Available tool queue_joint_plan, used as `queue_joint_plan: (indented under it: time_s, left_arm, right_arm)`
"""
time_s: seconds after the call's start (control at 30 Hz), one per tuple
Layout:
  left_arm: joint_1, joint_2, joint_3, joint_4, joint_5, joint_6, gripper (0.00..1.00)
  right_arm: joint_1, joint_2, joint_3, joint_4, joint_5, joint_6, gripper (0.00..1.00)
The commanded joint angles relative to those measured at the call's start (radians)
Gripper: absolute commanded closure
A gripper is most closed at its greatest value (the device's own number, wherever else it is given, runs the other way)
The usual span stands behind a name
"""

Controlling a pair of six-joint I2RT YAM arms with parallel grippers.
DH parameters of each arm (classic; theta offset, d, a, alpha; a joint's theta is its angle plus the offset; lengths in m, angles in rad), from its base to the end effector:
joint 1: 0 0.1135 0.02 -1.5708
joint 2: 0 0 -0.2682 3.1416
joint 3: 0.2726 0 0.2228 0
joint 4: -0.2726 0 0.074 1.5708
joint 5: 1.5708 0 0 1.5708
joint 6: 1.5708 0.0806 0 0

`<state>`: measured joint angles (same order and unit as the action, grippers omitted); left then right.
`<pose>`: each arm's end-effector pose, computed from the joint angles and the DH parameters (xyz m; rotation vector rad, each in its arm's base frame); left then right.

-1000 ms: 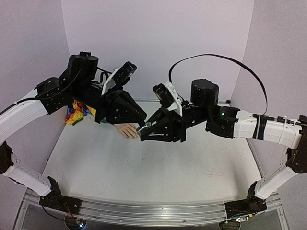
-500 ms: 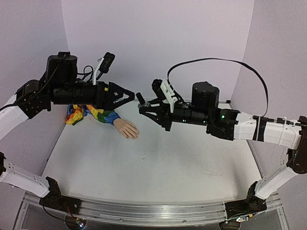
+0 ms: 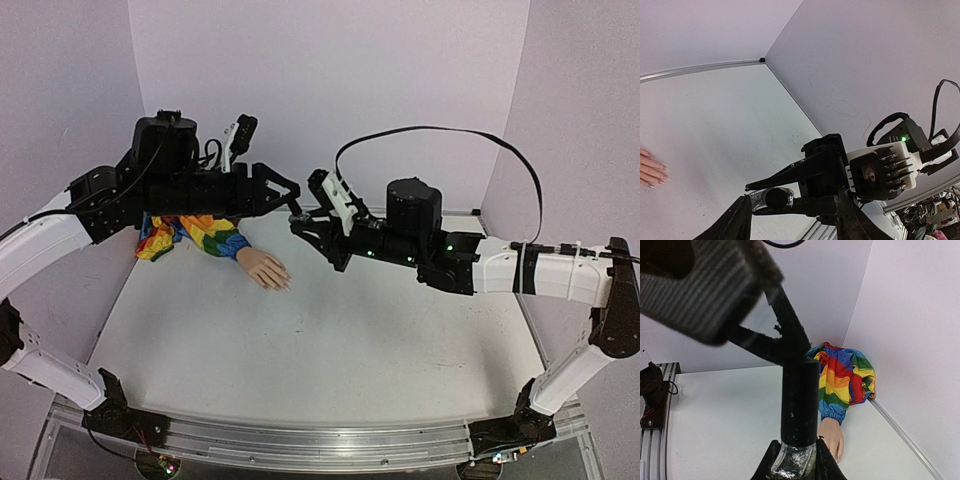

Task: Paint the nails
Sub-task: Screw the nail polish bottle cap onto the nail polish bottle.

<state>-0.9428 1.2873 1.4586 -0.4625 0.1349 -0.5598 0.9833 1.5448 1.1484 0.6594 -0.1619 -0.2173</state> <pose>0.1637 -0.2439 0.4225 0.4857 1.9699 -1.1294 0.2011 0.3255 0.3940 -0.8756 1.0275 0.7557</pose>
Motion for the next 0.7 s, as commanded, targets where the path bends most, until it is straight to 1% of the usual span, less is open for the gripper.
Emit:
queue_joint_plan:
  time_s: [0.0,0.1,0.2,0.4,0.5,0.57,0.6,0.63,0.67]
  left_arm:
    - [-0.002,0.027,0.026,0.078,0.013,-0.020,0.44]
    - [-0.006,0.044,0.036,0.078,0.012,-0.013,0.49]
    - [-0.008,0.058,0.045,0.078,0.009,-0.011,0.57]
    - [-0.011,0.081,0.047,0.076,0.050,0.009,0.82]
    - [-0.011,0.080,0.038,0.073,0.105,0.060,0.99]
    - [-0.011,0.072,0.032,0.078,0.209,0.156,1.00]
    - [-0.011,0.069,0.031,0.080,0.300,0.255,1.00]
    - [-0.010,0.068,0.029,0.079,0.412,0.334,1.00]
    - [-0.010,0.067,0.028,0.078,0.574,0.409,1.00]
  right_arm:
    - [0.003,-0.016,0.034,0.085,0.011,-0.005,1.00]
    - [0.003,-0.019,0.034,0.085,0.006,-0.006,1.00]
    - [0.003,-0.022,0.034,0.085,0.000,-0.004,1.00]
    - [0.002,-0.037,0.033,0.093,-0.013,0.014,1.00]
    - [0.001,-0.050,0.033,0.090,-0.112,0.021,1.00]
    - [-0.002,-0.067,0.033,0.077,-0.249,0.033,1.00]
    - [-0.008,-0.082,0.033,0.069,-0.342,0.060,1.00]
    - [-0.017,-0.092,0.032,0.063,-0.449,0.084,1.00]
    - [-0.024,-0.113,0.031,0.062,-0.580,0.129,1.00]
